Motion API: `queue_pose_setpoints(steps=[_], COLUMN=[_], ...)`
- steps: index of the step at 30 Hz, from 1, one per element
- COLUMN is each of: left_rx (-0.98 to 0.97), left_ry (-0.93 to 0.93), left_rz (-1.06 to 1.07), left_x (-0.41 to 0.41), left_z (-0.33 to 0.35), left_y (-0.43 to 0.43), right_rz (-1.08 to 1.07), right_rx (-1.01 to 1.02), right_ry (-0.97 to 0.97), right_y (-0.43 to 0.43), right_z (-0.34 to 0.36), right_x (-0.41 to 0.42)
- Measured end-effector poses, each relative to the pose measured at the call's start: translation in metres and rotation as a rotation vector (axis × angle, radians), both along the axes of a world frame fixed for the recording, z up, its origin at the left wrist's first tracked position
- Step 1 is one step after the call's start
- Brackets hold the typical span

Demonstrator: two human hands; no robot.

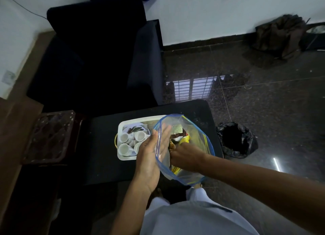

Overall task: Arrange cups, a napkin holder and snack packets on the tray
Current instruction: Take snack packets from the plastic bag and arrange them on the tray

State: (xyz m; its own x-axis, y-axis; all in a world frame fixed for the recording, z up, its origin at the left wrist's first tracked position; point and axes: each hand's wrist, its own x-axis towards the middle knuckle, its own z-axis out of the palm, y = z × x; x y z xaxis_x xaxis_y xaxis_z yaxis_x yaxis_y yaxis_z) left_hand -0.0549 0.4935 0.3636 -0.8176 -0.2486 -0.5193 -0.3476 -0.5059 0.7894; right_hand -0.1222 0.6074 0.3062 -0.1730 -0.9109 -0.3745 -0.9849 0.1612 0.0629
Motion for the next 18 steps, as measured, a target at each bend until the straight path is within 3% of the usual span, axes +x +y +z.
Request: queue_pose_setpoints(steps=[6, 13, 18], left_rx=[-0.002, 0.165, 0.174], left_ry=[0.024, -0.046, -0.066], left_rz=[0.024, 0.096, 0.106], left_x=[0.016, 0.04, 0.055], left_z=[0.001, -0.005, -0.013], left_y=[-0.027, -0.05, -0.072], right_rz=[0.019, 0.041, -0.111], right_rx=[-0.038, -0.11, -0.255], right_ry=[0.006, -0.048, -0.25], right_y=[-0.014, -0.029, -0.02], right_z=[0.014, 0.083, 0.148], right_x=[0.009, 0.019, 0.018])
